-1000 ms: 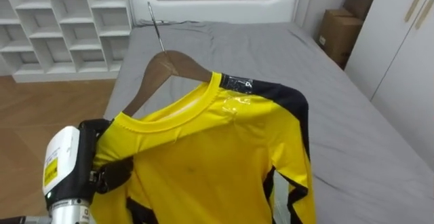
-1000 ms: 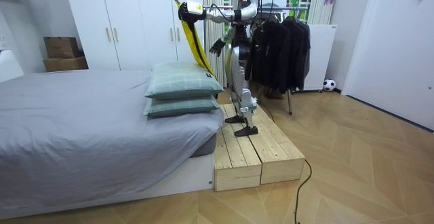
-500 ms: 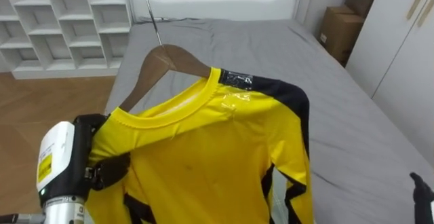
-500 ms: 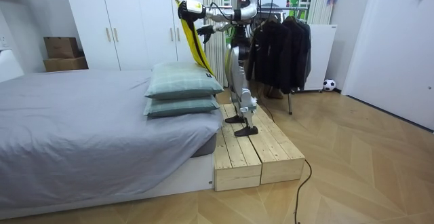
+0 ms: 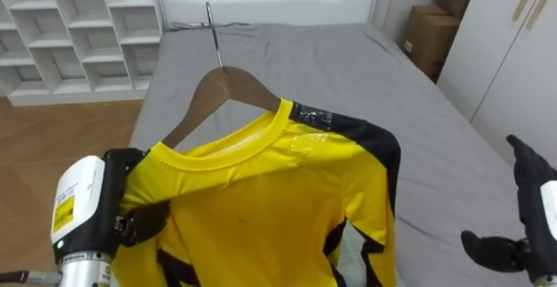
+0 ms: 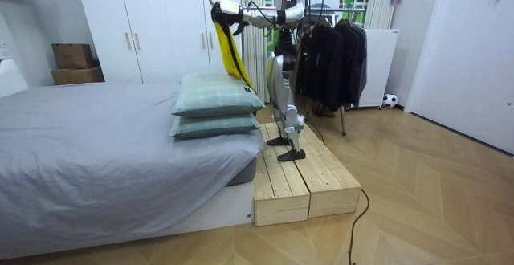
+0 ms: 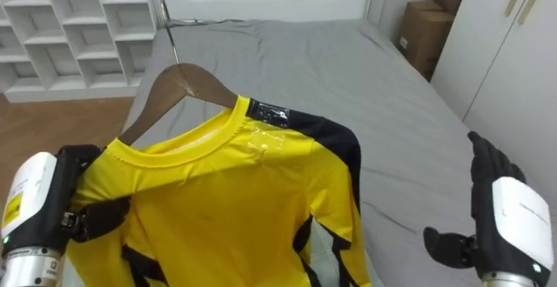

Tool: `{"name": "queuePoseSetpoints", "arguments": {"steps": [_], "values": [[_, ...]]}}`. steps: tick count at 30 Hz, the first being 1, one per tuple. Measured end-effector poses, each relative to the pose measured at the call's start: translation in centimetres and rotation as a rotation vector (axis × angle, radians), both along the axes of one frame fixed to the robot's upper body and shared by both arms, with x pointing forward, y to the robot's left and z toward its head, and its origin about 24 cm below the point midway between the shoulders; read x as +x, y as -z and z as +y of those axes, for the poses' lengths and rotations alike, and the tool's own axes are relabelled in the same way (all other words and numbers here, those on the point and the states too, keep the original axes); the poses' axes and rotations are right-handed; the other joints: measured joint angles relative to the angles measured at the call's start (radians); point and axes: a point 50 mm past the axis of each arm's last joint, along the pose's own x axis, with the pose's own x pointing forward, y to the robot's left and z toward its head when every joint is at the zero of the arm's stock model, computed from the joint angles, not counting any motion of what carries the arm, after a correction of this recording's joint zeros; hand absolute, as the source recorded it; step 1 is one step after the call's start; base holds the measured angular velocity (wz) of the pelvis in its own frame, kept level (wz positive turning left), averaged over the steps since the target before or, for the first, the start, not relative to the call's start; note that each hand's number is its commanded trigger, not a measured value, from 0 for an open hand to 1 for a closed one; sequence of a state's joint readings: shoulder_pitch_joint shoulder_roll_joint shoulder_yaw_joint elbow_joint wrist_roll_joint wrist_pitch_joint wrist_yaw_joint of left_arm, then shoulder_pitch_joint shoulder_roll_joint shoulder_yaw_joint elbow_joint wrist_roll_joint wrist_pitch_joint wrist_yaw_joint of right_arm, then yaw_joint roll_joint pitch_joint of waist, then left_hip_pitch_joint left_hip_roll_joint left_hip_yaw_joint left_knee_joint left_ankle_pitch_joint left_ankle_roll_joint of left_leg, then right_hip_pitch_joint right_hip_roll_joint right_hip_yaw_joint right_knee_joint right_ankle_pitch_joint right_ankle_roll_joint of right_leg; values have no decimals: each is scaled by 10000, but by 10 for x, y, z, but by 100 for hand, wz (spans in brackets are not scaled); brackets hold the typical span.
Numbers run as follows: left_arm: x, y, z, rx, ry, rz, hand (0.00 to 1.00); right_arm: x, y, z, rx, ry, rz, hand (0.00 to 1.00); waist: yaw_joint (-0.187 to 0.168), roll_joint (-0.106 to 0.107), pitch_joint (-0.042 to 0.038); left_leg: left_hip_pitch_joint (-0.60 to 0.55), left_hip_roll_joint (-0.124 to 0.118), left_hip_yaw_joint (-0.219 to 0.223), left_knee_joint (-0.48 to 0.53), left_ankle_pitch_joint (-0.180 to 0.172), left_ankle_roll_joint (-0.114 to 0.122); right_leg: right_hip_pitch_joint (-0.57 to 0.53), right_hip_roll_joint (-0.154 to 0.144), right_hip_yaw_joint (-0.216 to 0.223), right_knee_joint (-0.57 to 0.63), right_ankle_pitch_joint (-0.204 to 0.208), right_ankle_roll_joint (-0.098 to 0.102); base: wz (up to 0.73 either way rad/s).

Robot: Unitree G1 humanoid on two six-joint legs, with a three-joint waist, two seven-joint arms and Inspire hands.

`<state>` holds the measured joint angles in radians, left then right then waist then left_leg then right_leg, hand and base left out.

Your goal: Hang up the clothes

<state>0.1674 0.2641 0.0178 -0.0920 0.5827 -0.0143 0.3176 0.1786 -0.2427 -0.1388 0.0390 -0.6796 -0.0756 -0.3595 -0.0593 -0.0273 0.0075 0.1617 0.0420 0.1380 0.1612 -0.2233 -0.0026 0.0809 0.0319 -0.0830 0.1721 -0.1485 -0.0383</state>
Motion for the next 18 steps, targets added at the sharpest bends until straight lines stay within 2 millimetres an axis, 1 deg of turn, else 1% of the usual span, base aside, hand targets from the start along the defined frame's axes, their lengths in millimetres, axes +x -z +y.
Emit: {"name": "queuePoseSetpoints", "arguments": {"steps": [4, 6, 8, 10, 12, 18], "values": [[0, 0, -1, -28, 55, -40, 100, 5, -22, 4, -416, -441, -726, 0, 74, -38, 5, 1, 16, 17, 6, 0, 0, -4, 16, 10, -11, -1, -3, -2], [0, 0, -1, -32, 66, -26, 100, 5, -27, 6, -617, -579, -850, 0, 91, -85, 12, 1, 17, 13, 12, 0, 0, 2, 18, 13, -16, -1, -3, 0], [0, 0, -1, -34, 94, 16, 100, 6, -29, 9, -614, -737, -792, 0, 137, -132, 3, 0, 16, 13, 12, 0, -1, 2, 19, 14, -23, -1, -3, 0], [1, 1, -2, -36, 170, 132, 100, 7, -29, 14, -550, -1057, -561, 0, 147, -210, -40, 0, 16, 13, 11, 0, 0, 0, 18, 13, -22, 0, -4, 0], [1, 1, -3, -58, 149, 182, 100, 10, -28, 19, -490, -1370, -352, 0, 169, -251, -65, -1, 16, 12, 8, 0, 0, 0, 19, 15, -20, 0, -4, 0], [1, 3, -4, -1, 202, 341, 100, 17, -31, 25, -401, -1920, 284, 0, 223, -270, -67, 2, 14, 12, -5, 0, 0, 7, 15, 7, -20, 1, -5, 0]]}}
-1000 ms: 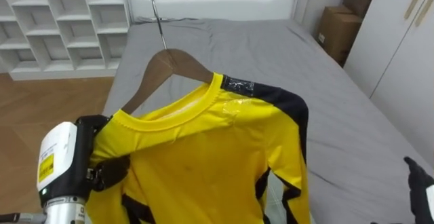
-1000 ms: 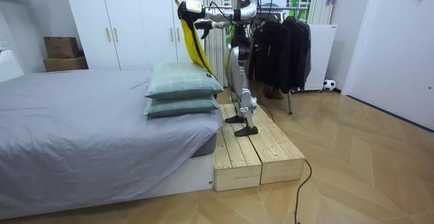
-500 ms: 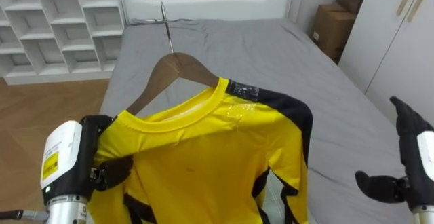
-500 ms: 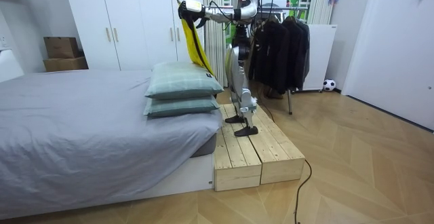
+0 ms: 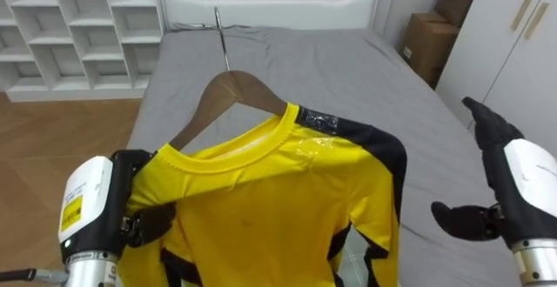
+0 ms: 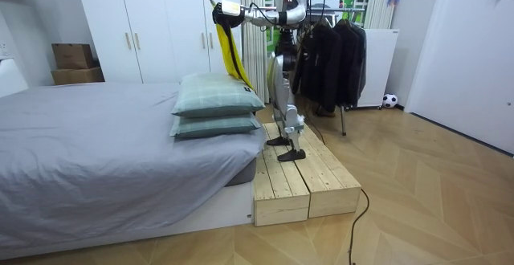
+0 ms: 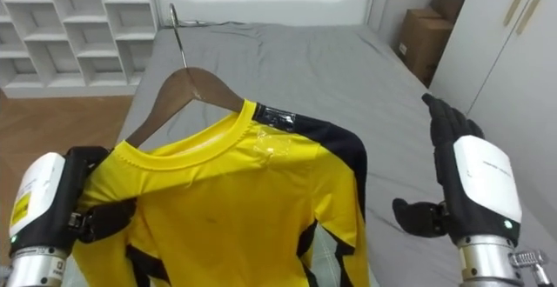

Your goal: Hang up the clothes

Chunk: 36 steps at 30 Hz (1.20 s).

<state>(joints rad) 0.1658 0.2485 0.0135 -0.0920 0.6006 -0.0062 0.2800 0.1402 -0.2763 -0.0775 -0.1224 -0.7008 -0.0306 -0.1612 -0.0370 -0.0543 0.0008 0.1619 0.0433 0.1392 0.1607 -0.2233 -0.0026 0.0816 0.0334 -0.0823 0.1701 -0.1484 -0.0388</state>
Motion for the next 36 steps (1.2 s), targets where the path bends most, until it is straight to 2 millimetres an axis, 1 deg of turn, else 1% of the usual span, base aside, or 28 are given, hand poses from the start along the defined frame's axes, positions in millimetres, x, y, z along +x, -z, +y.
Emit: {"name": "queuePoseSetpoints", "arguments": {"steps": [2, 4, 8, 10, 18, 24, 27, 33, 36], "values": [[0, 0, 0, 20, 57, 72, 100, 3, -6, 4, -109, -296, -42, 0, 21, -3, 3, -8, 2, -21, 0, 0, 0, -1, -2, -7, -2, 0, -1, 0], [0, 0, 0, 124, 92, 88, 100, 7, -17, 8, -134, -653, -271, 0, 18, -16, 11, -11, -1, -81, 3, 0, 0, 4, -11, -33, -17, 0, -1, 3], [3, -3, -1, 383, 149, -4, 100, 14, -26, 10, -54, -968, -377, 0, 56, -92, 55, -18, -17, -100, 13, 0, 0, 8, -38, -56, -22, 0, 0, 0], [4, -3, -2, 407, 169, -31, 100, 16, -28, 12, -73, -1153, -284, 0, 111, -120, 57, -25, -24, -110, 15, 0, 0, 10, -33, -61, -34, 0, 1, 0], [5, -5, -2, 472, 202, -91, 100, 23, -35, 18, -165, -1712, -7, 0, 151, -115, 58, -150, -24, -143, 16, 0, 0, -104, -33, -93, -33, 0, 1, 0], [6, -5, -4, 702, 283, -76, 100, 24, -35, 19, -184, -1857, 220, 0, 142, -107, 64, -189, -24, -188, 15, 0, 0, -124, -44, -162, -36, 0, 0, 0], [7, -6, -5, 700, 305, -122, 100, 24, -34, 20, -152, -1984, 358, 0, 155, -107, 64, -207, -25, -203, 15, 0, 0, -129, -62, -278, -37, 0, 1, 1], [11, -10, -8, 706, 445, -334, 100, 24, -37, 24, 597, -2487, 452, 0, 181, -78, 79, -247, -32, -253, 31, 1, 0, -121, -78, -323, -46, 0, 1, 4], [12, -11, -8, 713, 465, -376, 100, 26, -38, 28, 645, -2721, 512, 0, 191, -63, 90, -249, -29, -232, 33, 1, 0, -129, -76, -344, -43, 0, 1, 0]]}}
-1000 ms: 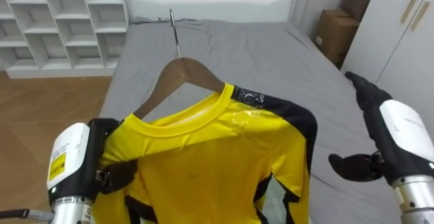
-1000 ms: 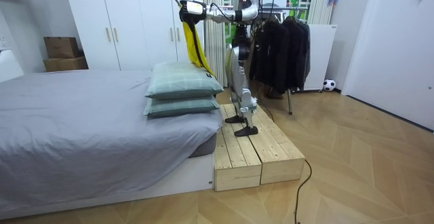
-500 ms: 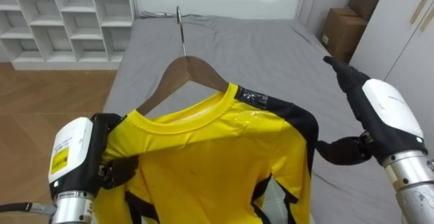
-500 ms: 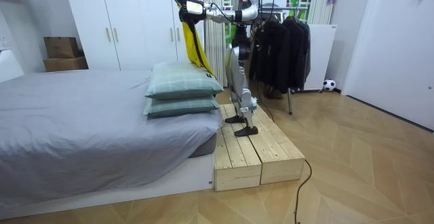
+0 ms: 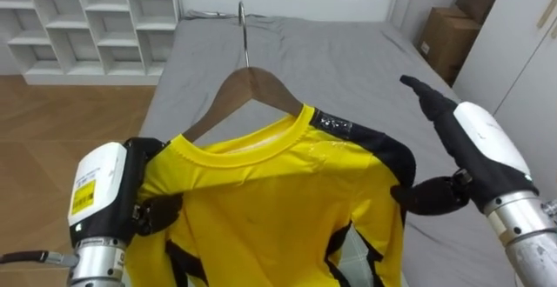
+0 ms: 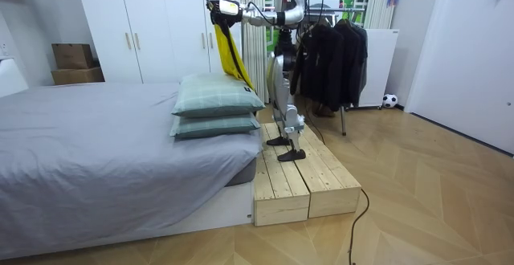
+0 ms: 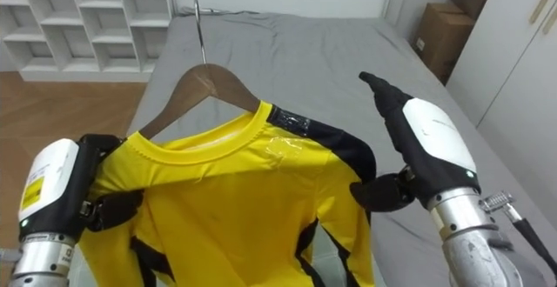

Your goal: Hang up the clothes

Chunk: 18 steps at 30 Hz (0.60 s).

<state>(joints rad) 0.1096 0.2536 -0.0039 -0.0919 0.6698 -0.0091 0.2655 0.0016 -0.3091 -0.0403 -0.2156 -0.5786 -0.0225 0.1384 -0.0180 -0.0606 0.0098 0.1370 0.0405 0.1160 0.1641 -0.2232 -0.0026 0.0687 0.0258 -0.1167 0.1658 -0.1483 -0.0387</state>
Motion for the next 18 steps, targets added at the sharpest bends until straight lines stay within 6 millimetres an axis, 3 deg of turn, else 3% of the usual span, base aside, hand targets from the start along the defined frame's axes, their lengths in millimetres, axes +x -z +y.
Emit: {"name": "queuePoseSetpoints", "arguments": {"steps": [18], "values": [[11, -11, -10, 860, 395, -470, 100, 9, -5, 21, -424, -1294, 548, 0, -7, 18, -4, -15, 5, 24, 2, 0, 0, -28, -55, -60, 10, 0, 0, 0]]}}
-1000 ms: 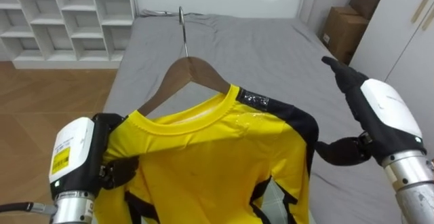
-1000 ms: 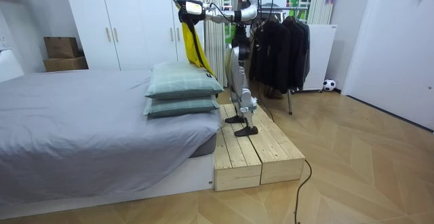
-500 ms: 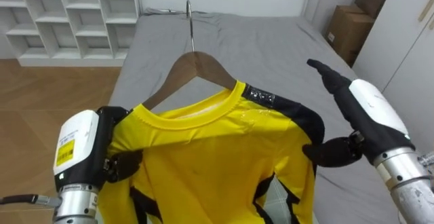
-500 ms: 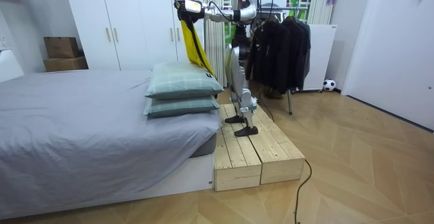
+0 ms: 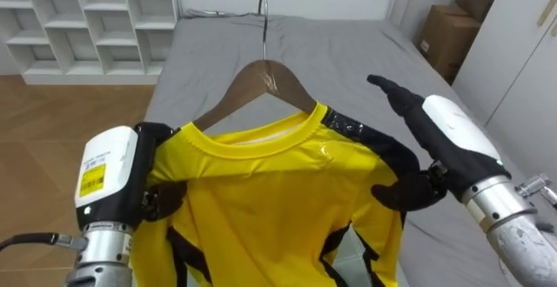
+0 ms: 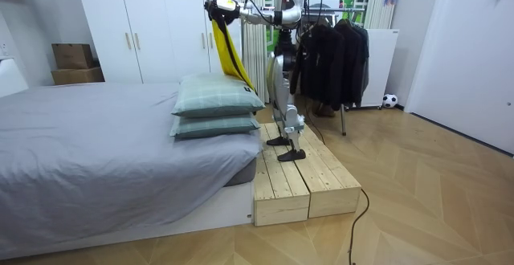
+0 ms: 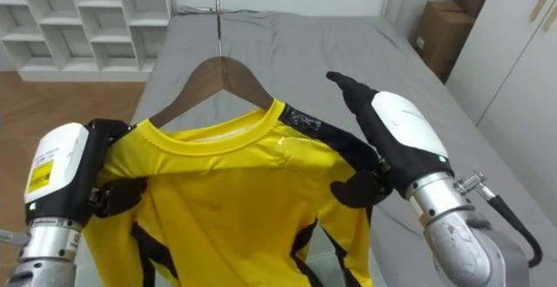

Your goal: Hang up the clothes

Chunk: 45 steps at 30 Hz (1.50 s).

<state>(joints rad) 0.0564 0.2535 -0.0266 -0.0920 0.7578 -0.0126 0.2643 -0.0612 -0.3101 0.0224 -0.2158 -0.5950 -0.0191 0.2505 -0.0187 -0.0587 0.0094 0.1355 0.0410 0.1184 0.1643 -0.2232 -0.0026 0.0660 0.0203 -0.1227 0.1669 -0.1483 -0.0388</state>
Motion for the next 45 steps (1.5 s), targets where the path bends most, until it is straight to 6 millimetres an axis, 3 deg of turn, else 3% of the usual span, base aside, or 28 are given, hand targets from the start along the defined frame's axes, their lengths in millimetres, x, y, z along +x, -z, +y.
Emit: {"name": "queuePoseSetpoints", "arguments": {"steps": [13, 19, 30, 45], "values": [[2, 0, -8, -4, 343, 29, 100, 2, 1, 10, -100, -559, 269, 0, 165, -12, -4, 6, 0, -102, 14, 0, 0, 20, -8, -26, 21, 0, 0, 1], [2, 2, -14, 28, 688, 214, 100, 1, 4, 19, -103, -1055, 565, 0, 418, -39, -1, -53, -16, -234, 24, 1, 1, 29, -15, -178, 10, 0, 0, 7], [2, 3, -14, -13, 750, 360, 100, 7, 1, 23, -235, -1339, 709, 0, 594, -131, 44, -80, -15, -391, 20, 1, 1, 60, -12, -302, 18, 0, -1, 4], [2, 4, -16, 22, 858, 576, 100, 17, 16, 18, -141, -794, 1041, 0, 813, -70, 81, -218, -22, -573, 65, 1, 0, 18, -12, -451, 6, 1, -2, 3]]}}
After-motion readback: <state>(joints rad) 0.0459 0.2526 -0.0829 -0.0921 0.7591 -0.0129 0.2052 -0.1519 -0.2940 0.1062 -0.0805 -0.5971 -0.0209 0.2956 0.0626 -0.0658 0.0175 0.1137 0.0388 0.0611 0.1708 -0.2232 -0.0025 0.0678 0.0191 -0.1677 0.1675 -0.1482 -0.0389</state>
